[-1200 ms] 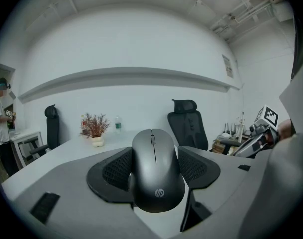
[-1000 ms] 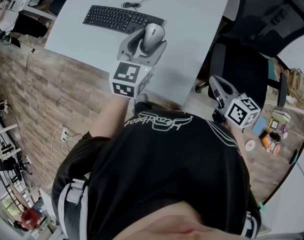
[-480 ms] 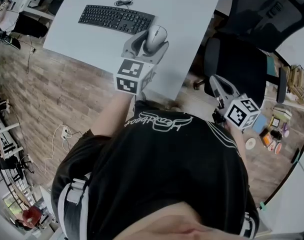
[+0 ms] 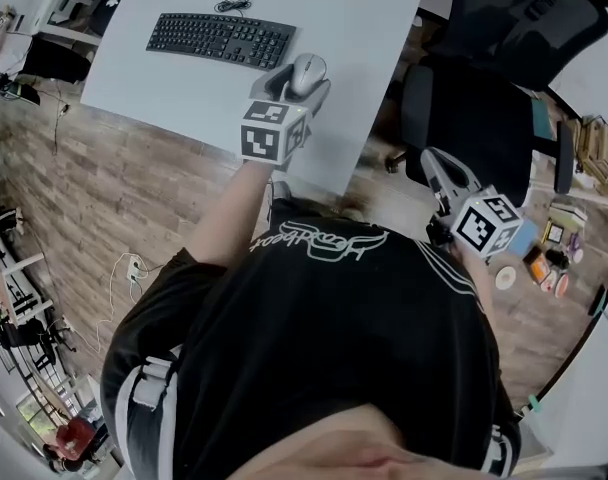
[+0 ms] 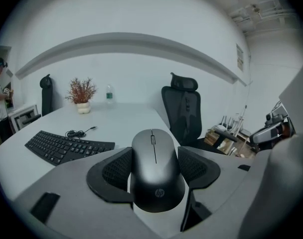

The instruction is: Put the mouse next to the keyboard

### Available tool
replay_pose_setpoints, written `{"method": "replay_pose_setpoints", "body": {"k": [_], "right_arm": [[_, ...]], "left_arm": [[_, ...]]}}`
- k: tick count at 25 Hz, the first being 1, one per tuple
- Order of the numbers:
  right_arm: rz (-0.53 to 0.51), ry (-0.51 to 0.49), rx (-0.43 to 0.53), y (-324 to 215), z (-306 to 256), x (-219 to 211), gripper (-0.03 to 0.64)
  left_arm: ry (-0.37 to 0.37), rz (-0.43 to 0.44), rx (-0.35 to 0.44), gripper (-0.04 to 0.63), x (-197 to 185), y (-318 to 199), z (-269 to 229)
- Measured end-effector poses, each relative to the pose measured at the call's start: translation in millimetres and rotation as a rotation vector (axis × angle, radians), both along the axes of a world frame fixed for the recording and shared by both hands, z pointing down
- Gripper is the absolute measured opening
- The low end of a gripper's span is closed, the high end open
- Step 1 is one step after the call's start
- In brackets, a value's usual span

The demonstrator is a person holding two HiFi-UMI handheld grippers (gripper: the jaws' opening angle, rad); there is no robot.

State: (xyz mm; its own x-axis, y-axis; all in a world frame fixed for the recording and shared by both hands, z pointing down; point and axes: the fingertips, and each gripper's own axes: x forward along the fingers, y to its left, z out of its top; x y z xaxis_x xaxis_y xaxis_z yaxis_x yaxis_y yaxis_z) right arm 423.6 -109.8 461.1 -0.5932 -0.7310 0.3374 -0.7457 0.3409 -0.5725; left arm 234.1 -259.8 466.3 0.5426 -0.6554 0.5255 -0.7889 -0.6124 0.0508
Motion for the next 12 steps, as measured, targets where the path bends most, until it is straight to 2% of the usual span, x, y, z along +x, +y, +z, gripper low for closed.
{"method": "replay_pose_setpoints", "body": {"k": [4,12], "right_arm": [[0.014,0.005,-0.008,3,1,6,0.014],[0.038,0.002,-0.024,8,8,9,0.014]], "left_arm": [[-0.049,-0.008,-0.053,0.296,-1,-6,25],[-0.096,-0.028,-0.173,0.296,-6,-16,74]]}}
